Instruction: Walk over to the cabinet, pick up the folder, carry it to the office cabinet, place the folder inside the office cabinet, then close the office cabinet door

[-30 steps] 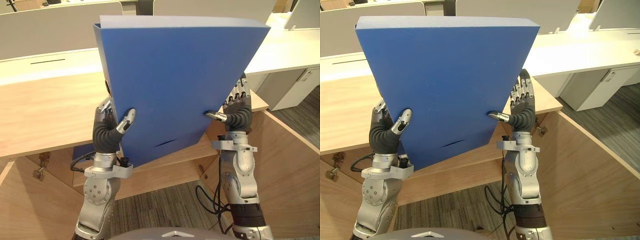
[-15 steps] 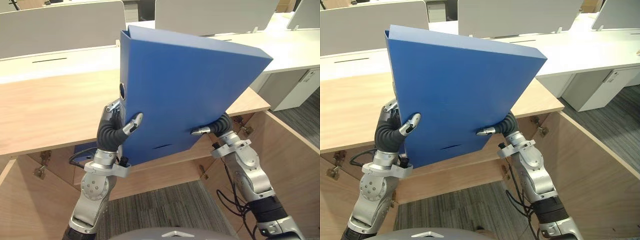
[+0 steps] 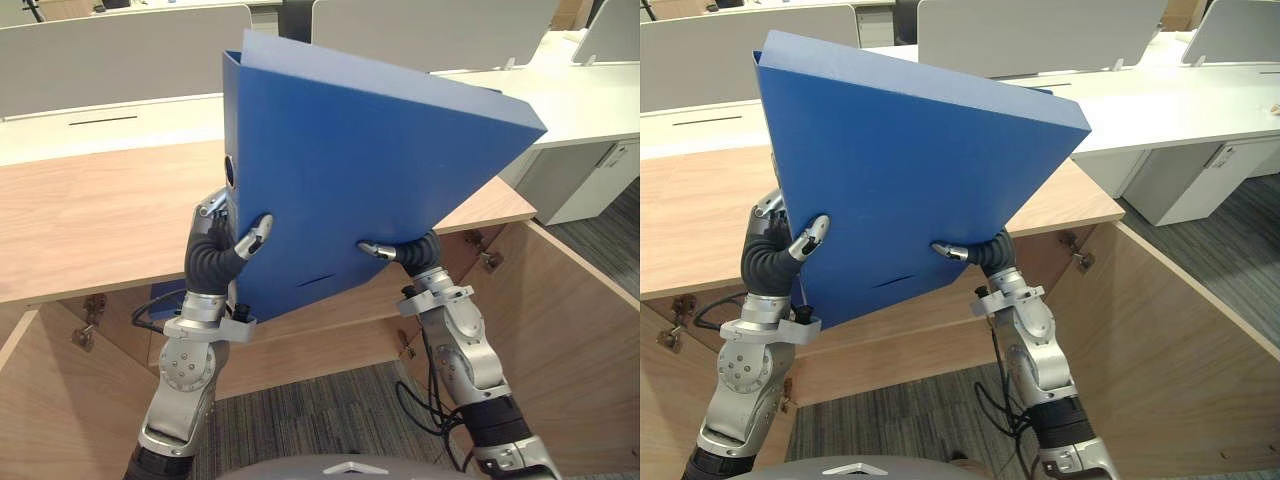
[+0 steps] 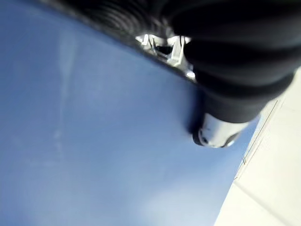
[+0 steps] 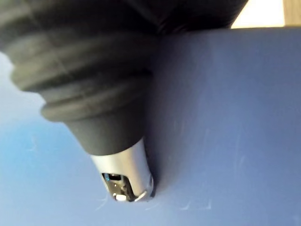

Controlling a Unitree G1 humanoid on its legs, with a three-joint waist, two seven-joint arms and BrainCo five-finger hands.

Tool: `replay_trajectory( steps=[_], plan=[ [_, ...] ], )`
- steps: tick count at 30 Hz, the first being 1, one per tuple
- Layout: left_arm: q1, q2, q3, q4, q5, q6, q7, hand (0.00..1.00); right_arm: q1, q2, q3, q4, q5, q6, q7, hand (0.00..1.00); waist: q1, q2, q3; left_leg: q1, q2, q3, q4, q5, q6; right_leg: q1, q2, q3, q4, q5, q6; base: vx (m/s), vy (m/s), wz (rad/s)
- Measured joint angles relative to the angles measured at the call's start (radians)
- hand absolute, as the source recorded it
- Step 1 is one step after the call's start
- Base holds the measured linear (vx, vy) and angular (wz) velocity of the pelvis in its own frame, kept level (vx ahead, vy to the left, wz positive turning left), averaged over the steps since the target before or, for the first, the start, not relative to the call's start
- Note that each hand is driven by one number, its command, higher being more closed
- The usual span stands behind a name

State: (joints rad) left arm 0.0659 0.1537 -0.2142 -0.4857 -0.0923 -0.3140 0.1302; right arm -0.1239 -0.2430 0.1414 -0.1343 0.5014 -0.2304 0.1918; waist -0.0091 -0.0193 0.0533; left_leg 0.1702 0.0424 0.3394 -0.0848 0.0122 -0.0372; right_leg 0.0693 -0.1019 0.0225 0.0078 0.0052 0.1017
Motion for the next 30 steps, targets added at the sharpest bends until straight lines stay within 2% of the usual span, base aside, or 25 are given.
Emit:
replay_trajectory(
  steps=[3,8,13,17,24,30],
  plan=[
    [0.003,-0.035,0.021,0.000,0.021,-0.006,0.017,0.00,0.010,0.046,0.003,0.000,-0.005,-0.001,-0.009,1.00,0.000,0.000,-0.002,-0.007,0.001,-0.012,0.000,0.006,0.000,0.000,0.000,-0.011,-0.001,0.001,-0.001,-0.01,-0.020,0.10],
    [0.043,-0.067,0.068,0.000,0.078,-0.006,0.059,0.00,0.020,0.121,-0.010,-0.005,-0.028,-0.008,-0.067,1.00,-0.002,0.000,-0.003,-0.010,0.002,-0.029,0.000,0.012,0.000,0.006,-0.001,-0.029,-0.002,0.002,-0.003,-0.02,-0.023,0.11],
    [0.151,-0.111,0.246,0.005,0.117,-0.006,0.126,0.00,0.060,0.156,-0.059,-0.011,-0.038,-0.015,-0.072,1.00,0.005,0.000,-0.006,-0.011,0.002,-0.048,-0.001,0.019,0.001,0.017,-0.003,-0.047,-0.003,0.002,-0.003,-0.03,-0.011,0.10],
    [0.211,-0.152,0.350,0.052,0.116,-0.004,0.150,0.00,0.091,0.157,-0.096,-0.016,-0.047,-0.015,-0.091,1.00,0.013,0.001,-0.006,-0.014,0.000,-0.071,-0.001,0.027,0.002,0.028,-0.007,-0.070,-0.004,-0.002,-0.004,-0.02,-0.008,0.19],
    [0.291,-0.215,0.447,0.136,0.116,0.028,0.155,0.00,0.128,0.184,-0.163,-0.016,-0.085,-0.015,-0.111,1.00,0.028,0.004,-0.011,-0.029,0.001,-0.099,-0.002,0.032,0.000,0.031,-0.010,-0.098,-0.011,-0.014,-0.008,-0.02,-0.006,0.12],
    [0.333,-0.241,0.464,0.334,0.115,0.067,0.130,0.00,0.162,0.197,-0.204,-0.050,-0.128,-0.015,-0.138,1.00,0.038,0.007,-0.016,-0.047,0.001,-0.121,-0.001,0.035,0.001,0.031,-0.012,-0.122,-0.017,-0.007,-0.003,0.02,-0.001,0.11]
  ],
)
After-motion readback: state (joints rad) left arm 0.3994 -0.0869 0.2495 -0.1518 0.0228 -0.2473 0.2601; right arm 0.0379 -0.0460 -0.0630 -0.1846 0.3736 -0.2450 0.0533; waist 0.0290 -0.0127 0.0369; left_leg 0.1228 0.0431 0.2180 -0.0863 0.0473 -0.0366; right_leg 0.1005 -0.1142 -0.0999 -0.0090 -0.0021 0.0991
